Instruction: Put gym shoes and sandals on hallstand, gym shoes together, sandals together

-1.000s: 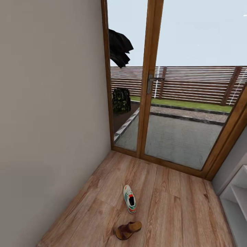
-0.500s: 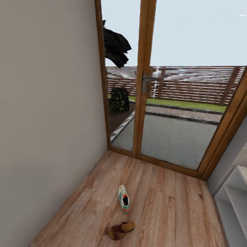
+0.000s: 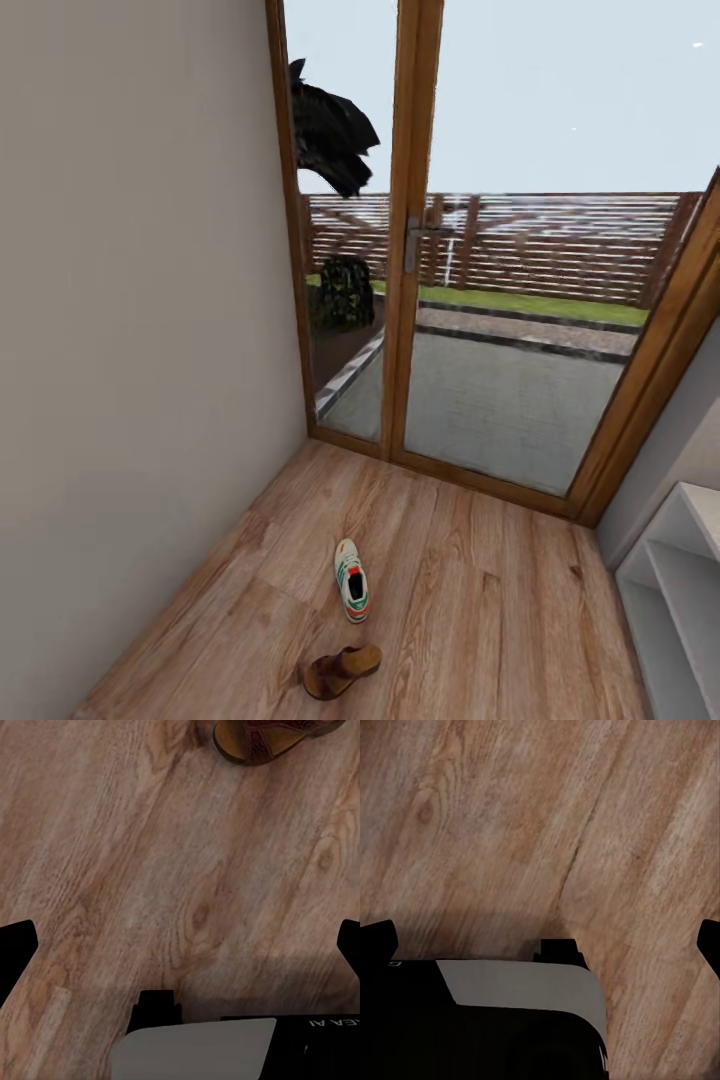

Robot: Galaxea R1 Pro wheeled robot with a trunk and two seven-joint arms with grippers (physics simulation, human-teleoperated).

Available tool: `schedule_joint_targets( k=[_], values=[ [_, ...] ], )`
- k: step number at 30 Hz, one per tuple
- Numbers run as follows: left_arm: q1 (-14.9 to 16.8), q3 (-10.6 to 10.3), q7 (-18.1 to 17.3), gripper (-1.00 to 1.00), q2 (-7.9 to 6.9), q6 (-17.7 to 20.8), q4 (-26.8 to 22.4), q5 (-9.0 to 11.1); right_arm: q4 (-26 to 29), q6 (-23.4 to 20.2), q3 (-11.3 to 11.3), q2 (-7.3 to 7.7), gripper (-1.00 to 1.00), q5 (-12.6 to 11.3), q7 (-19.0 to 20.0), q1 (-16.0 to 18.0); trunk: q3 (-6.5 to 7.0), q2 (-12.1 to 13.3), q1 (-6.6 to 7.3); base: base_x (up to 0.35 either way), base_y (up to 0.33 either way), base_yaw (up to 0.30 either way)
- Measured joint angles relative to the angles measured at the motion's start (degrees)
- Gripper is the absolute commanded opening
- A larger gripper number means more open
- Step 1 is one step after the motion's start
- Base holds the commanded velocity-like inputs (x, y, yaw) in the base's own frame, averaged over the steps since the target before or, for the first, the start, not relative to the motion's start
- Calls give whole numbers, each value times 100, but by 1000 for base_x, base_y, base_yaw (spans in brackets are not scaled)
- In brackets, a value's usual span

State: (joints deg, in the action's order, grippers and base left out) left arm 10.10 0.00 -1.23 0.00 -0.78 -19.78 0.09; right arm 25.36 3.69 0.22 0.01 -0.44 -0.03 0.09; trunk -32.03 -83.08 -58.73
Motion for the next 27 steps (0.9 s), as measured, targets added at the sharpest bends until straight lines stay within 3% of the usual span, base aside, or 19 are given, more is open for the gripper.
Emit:
schedule_joint_targets(
  k=[27],
  values=[
    [-1,5,0,100,0,-1,0,13,-2,0,-1,-1,100,0,-1,0,0,0,0,121,-182,0]
  ],
)
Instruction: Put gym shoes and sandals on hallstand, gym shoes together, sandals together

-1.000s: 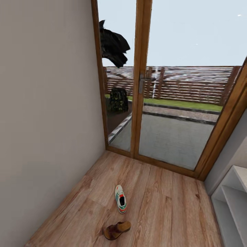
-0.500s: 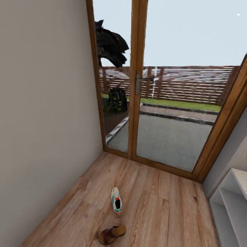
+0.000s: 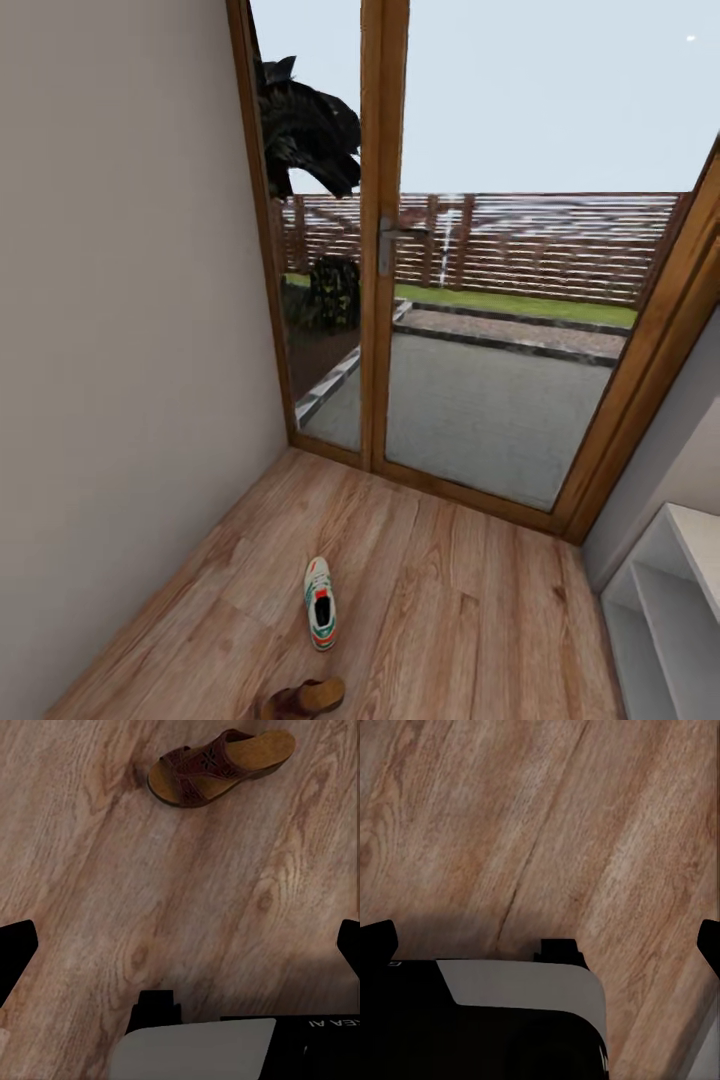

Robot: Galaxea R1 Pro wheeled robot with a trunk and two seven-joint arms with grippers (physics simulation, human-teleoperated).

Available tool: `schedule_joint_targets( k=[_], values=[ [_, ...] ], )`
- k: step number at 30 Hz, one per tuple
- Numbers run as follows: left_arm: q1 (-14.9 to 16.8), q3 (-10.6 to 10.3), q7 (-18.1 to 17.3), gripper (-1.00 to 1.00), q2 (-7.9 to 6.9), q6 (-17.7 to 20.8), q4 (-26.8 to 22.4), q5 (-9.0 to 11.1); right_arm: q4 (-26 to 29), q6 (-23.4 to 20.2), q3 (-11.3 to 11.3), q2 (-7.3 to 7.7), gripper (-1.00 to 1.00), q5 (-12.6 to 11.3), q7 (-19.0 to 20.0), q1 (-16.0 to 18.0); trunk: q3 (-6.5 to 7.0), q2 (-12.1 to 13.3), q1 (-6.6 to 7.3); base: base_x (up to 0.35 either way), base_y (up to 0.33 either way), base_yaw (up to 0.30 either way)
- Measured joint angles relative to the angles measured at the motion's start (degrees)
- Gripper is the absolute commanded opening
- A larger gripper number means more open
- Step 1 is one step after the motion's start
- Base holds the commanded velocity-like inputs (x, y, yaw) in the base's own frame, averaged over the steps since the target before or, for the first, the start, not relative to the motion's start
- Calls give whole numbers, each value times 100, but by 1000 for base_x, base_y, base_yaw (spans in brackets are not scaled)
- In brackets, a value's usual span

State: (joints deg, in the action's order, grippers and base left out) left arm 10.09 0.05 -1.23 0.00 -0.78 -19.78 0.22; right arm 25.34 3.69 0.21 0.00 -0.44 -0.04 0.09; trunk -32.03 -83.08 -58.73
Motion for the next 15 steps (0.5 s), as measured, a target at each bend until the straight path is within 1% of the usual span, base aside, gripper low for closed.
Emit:
schedule_joint_targets(
  k=[6,8,11,15],
  values=[
    [0,3,0,100,0,3,2,4,-1,0,1,0,100,0,1,0,0,0,0,16,-18,0],
    [1,3,0,100,0,1,6,4,-1,1,1,0,100,0,-2,0,0,0,0,88,-31,0],
    [1,8,0,100,0,0,8,4,-2,0,-1,0,100,0,-3,0,0,0,0,178,-74,0],
    [2,11,0,100,0,1,8,4,-2,0,0,0,100,0,-4,0,0,0,0,250,-61,0]
  ],
)
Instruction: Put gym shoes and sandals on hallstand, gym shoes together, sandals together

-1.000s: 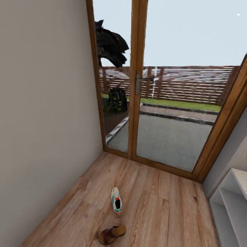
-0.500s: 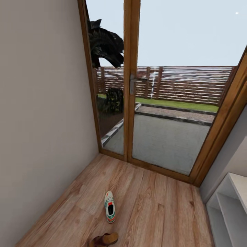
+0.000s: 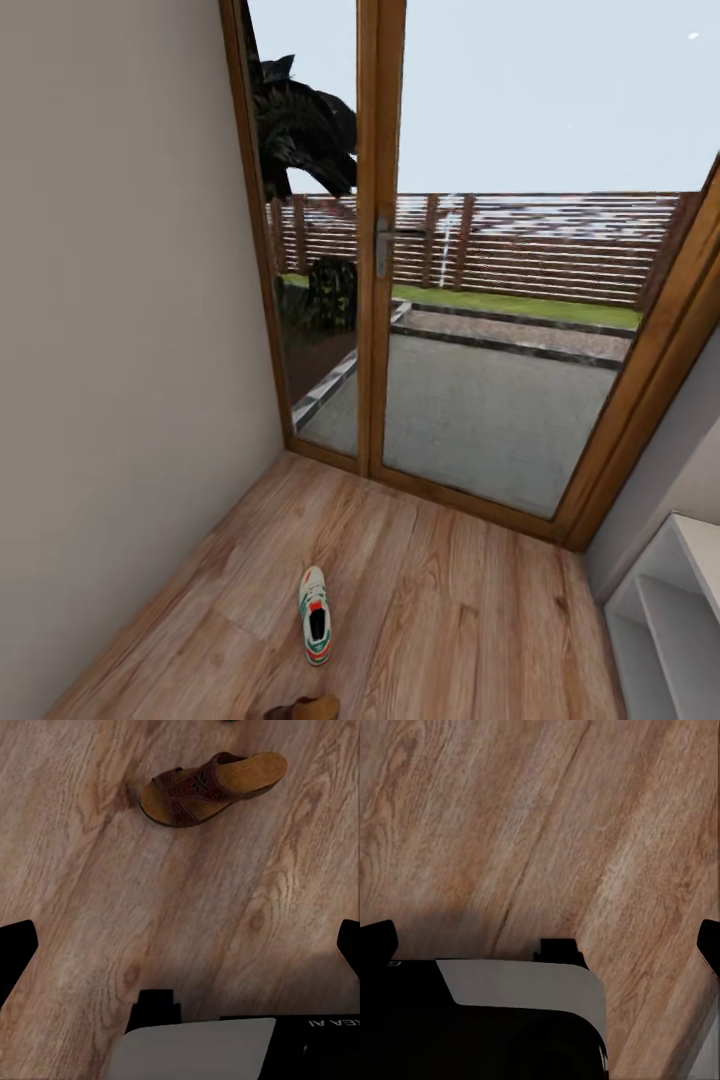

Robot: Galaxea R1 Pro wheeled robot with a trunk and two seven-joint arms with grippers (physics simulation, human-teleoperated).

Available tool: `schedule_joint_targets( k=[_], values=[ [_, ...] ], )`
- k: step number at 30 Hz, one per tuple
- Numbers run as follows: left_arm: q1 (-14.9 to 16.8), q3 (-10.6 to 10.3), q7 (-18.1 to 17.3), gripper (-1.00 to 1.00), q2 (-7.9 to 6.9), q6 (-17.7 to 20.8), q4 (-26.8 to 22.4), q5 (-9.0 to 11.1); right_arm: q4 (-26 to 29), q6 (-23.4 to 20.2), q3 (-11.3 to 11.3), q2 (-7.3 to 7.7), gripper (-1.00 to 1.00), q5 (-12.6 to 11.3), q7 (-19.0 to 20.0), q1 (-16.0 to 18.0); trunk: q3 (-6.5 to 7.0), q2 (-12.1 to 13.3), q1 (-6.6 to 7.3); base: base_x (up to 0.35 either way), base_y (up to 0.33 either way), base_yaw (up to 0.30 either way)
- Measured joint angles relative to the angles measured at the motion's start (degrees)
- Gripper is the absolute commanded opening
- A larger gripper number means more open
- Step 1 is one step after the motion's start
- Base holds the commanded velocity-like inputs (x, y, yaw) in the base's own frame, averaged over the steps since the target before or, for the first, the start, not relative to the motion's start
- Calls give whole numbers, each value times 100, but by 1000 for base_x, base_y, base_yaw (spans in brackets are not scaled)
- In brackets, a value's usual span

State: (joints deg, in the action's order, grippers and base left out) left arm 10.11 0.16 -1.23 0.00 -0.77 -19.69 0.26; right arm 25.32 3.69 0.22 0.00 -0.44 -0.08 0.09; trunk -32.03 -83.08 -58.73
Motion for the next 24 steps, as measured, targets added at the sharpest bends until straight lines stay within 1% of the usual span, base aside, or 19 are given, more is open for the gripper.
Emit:
schedule_joint_targets(
  k=[4,11,16,24],
  values=[
    [0,1,0,100,0,-1,0,0,1,0,1,0,100,0,2,0,0,0,0,165,-19,0],
    [0,1,0,100,0,0,0,0,1,0,4,1,100,0,1,0,0,0,0,39,-4,39],
    [0,-3,0,100,0,-1,0,0,1,0,5,1,100,0,0,0,-4,0,0,6,-1,167],
    [0,-7,0,100,0,0,0,0,5,0,5,1,100,0,0,0,-25,0,0,1,-2,238]
  ],
)
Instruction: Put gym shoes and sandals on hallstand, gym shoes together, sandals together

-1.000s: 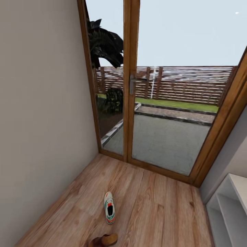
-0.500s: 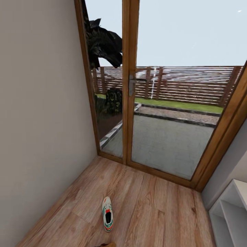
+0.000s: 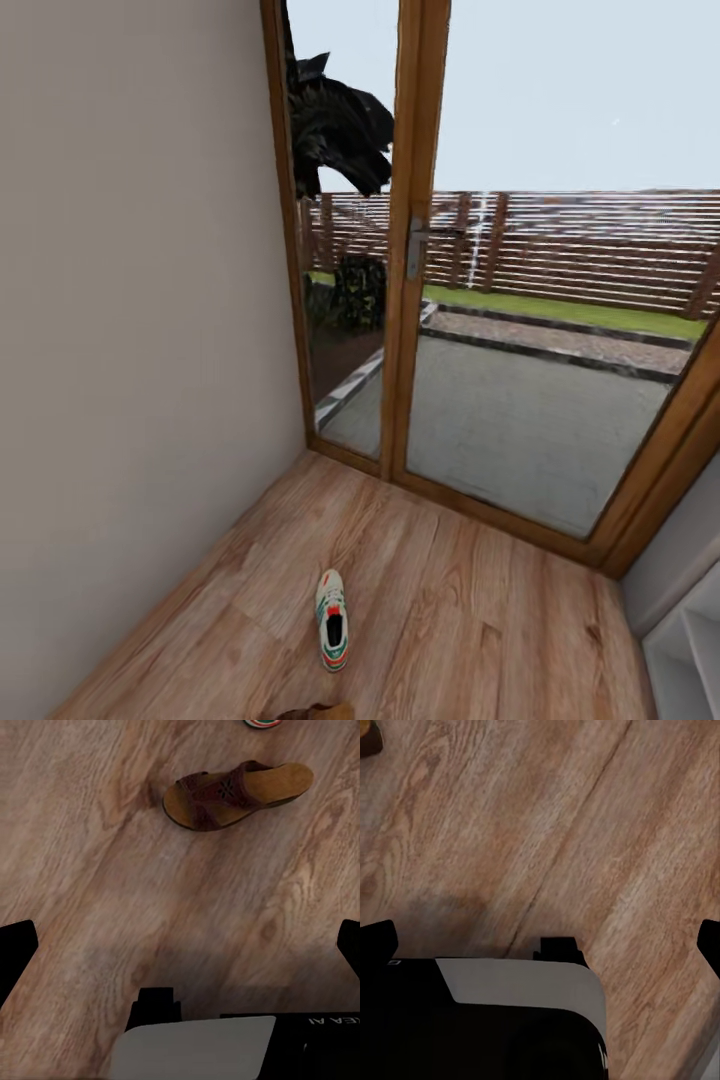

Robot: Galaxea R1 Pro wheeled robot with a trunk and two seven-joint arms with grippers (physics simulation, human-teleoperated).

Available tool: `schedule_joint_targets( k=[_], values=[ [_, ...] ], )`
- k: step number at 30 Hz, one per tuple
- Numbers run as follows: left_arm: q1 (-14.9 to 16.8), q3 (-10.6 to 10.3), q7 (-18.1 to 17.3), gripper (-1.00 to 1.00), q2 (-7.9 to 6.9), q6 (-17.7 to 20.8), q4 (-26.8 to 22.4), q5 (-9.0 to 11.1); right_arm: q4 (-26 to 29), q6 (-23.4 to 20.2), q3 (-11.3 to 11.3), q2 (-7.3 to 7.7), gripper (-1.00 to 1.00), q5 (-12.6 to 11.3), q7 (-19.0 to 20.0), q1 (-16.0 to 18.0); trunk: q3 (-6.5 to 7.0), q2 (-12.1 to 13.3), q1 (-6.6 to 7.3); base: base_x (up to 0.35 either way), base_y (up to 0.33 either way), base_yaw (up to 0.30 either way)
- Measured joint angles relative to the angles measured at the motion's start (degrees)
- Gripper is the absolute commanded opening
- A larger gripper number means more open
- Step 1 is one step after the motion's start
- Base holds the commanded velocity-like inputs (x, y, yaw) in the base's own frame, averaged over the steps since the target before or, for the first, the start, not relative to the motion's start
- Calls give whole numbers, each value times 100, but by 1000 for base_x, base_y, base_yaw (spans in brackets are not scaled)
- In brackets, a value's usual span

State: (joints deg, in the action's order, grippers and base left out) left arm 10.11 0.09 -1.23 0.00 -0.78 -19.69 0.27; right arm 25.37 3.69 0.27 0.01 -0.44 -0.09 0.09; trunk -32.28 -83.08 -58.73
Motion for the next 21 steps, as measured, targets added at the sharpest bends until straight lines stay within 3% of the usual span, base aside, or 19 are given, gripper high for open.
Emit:
schedule_joint_targets(
  k=[21],
  values=[
    [-1,0,0,100,0,-1,0,0,2,0,0,0,100,0,0,0,-8,0,0,0,-112,27]
  ],
)
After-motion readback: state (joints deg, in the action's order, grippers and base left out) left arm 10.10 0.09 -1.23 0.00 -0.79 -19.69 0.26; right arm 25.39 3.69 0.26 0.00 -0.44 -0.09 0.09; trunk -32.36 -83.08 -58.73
